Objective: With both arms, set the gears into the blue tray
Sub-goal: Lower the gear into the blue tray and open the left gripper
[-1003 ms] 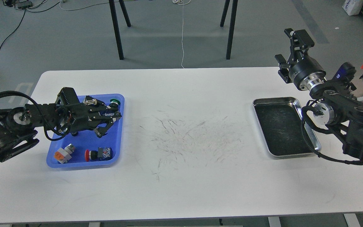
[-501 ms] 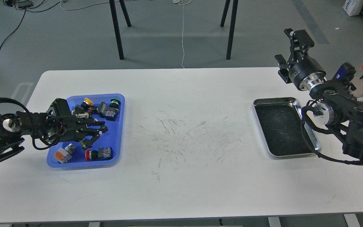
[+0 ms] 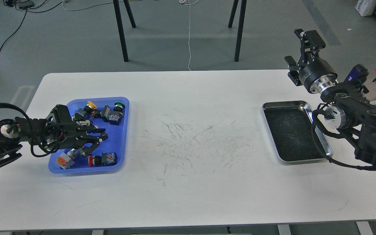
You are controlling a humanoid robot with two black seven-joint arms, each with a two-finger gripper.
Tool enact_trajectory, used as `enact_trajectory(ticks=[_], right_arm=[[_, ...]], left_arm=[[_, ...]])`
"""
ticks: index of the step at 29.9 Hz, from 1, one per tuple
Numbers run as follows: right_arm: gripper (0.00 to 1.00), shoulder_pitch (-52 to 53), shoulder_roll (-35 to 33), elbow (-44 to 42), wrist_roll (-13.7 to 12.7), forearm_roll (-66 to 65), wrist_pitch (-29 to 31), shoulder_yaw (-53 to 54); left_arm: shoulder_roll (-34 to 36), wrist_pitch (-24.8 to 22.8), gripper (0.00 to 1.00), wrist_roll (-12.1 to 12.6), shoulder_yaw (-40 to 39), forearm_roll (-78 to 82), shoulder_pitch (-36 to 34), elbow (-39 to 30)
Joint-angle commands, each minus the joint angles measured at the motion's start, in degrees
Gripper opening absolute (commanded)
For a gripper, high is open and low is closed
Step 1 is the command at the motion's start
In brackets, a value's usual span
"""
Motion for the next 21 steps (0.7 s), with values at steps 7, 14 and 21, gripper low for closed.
enact_trajectory(ticks=[7,14,21], right_arm=[[0.99,0.0,0.0,-0.04,0.0,0.0,-0.01,0.22],[0.99,0.0,-0.09,-0.12,0.0,0.0,-0.01,0.22],[0.99,-0.71,-0.27,-0.04,0.0,0.0,-0.01,0.22]], left_arm=[[-0.56,0.1,0.27,0.0,-0.04,0.49,0.33,1.39],[-0.56,0.1,0.32,0.0,-0.04,0.58,0.33,1.47],[-0.04,0.1,0.42,0.0,-0.04,0.58,0.25,1.47]])
